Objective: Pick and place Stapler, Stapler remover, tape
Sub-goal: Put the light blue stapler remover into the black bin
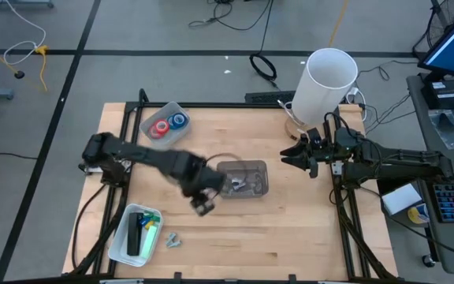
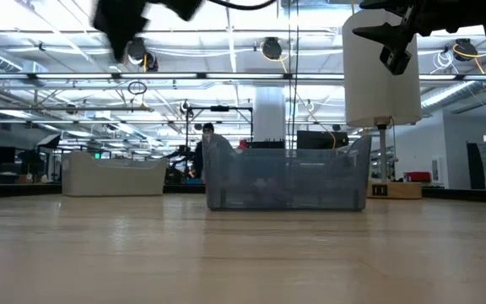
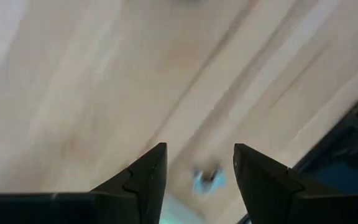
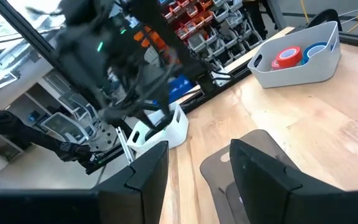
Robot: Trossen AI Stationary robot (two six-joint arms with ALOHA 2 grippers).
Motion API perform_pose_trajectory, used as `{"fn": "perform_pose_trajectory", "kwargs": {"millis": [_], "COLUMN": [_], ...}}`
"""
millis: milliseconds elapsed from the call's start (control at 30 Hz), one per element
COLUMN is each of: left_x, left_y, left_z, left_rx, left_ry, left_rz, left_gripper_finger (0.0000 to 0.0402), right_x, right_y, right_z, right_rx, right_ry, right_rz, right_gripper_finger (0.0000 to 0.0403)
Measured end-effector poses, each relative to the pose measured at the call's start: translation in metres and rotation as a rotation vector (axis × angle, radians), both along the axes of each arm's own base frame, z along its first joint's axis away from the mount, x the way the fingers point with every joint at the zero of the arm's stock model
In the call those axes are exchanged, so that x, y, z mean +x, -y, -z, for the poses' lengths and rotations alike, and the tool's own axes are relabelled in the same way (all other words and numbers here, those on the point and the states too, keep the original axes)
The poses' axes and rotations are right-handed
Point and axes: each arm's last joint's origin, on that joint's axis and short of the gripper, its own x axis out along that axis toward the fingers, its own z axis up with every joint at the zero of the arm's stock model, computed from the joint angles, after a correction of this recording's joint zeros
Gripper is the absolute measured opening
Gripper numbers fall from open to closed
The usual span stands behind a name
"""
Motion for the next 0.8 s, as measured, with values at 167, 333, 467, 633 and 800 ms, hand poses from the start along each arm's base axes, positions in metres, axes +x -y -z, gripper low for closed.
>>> {"fn": "perform_pose_trajectory", "kwargs": {"millis": [167, 333, 467, 633, 800], "left_x": [-0.016, -0.026, -0.036, -0.045, -0.062], "left_y": [0.045, 0.077, 0.101, 0.125, 0.142], "left_z": [0.012, 0.043, 0.064, 0.082, 0.094], "left_rx": [0.044, 0.037, 0.017, 0.044, 0.043], "left_ry": [-0.121, -0.134, -0.088, 0.021, 0.008], "left_rz": [-0.05, -0.156, -0.152, -0.123, -0.092], "left_gripper_finger": [0.0184, 0.0184, 0.0184, 0.0184, 0.0184], "right_x": [0.0, 0.0, 0.0, 0.0, 0.0], "right_y": [0.0, 0.0, 0.0, 0.0, 0.0], "right_z": [0.0, 0.0, 0.0, 0.0, 0.0], "right_rx": [-0.01, -0.01, -0.01, -0.009, -0.01], "right_ry": [0.0, 0.0, 0.0, 0.0, 0.0], "right_rz": [-0.002, -0.002, -0.002, -0.002, -0.001], "right_gripper_finger": [0.0167, 0.0167, 0.0167, 0.0167, 0.0167]}}
